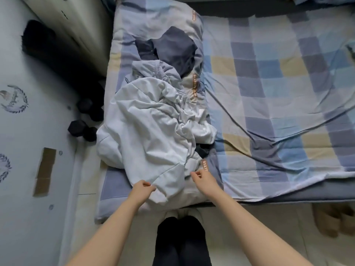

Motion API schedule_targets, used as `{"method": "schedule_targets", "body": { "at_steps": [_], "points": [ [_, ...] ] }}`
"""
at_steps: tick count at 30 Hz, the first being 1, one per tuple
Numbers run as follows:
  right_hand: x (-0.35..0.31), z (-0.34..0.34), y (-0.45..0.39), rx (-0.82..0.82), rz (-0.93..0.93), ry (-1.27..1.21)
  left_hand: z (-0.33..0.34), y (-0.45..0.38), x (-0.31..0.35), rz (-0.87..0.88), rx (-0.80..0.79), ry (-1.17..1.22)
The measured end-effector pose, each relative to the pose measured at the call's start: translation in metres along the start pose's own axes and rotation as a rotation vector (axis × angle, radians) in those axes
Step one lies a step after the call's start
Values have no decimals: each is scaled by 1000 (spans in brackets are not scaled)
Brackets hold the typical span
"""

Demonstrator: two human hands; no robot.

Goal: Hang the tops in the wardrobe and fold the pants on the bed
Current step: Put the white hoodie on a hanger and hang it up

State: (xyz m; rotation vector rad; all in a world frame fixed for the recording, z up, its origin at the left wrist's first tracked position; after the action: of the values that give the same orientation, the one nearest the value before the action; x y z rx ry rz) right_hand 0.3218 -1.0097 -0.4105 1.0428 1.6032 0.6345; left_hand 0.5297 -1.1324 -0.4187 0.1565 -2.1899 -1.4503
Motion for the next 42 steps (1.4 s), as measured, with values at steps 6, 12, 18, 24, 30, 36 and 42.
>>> {"method": "schedule_targets", "body": {
  "at_steps": [6, 12, 18, 24, 30, 36, 42],
  "points": [
    [0, 38, -91, 1, 93, -212, 21, -36, -2, -43, -60, 293],
    [0, 69, -131, -114, 110, -203, 10, -50, 0, -83, -96, 753],
    [-3, 58, -129, -59, 15, -76, 14, -48, 15, -78, -123, 851],
    [-34, 66, -82, -228, -370, -143, 18, -47, 31, -70, -128, 927],
    [-38, 50, 30, -522, -511, -101, -11, -15, 54, 37, 42, 841],
    [-44, -5, 79, -224, -438, -148, -29, 68, 103, 300, 53, 840],
    [-83, -55, 143, -59, -358, -628, -39, 192, 162, 569, -66, 809]
  ]
}}
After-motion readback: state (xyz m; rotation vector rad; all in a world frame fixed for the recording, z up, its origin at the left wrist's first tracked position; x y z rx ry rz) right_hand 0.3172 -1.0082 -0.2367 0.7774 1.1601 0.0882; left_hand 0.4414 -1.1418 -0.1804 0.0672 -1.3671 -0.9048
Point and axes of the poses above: each hand's wrist, its own y-axis away from the middle knuckle, its own z-axis out of the palm, x = y × z, the point moved 5 cm from there along -y, towards the middle knuckle, and after that the axes turned 7 degrees about -x, right-handed, at the moved point
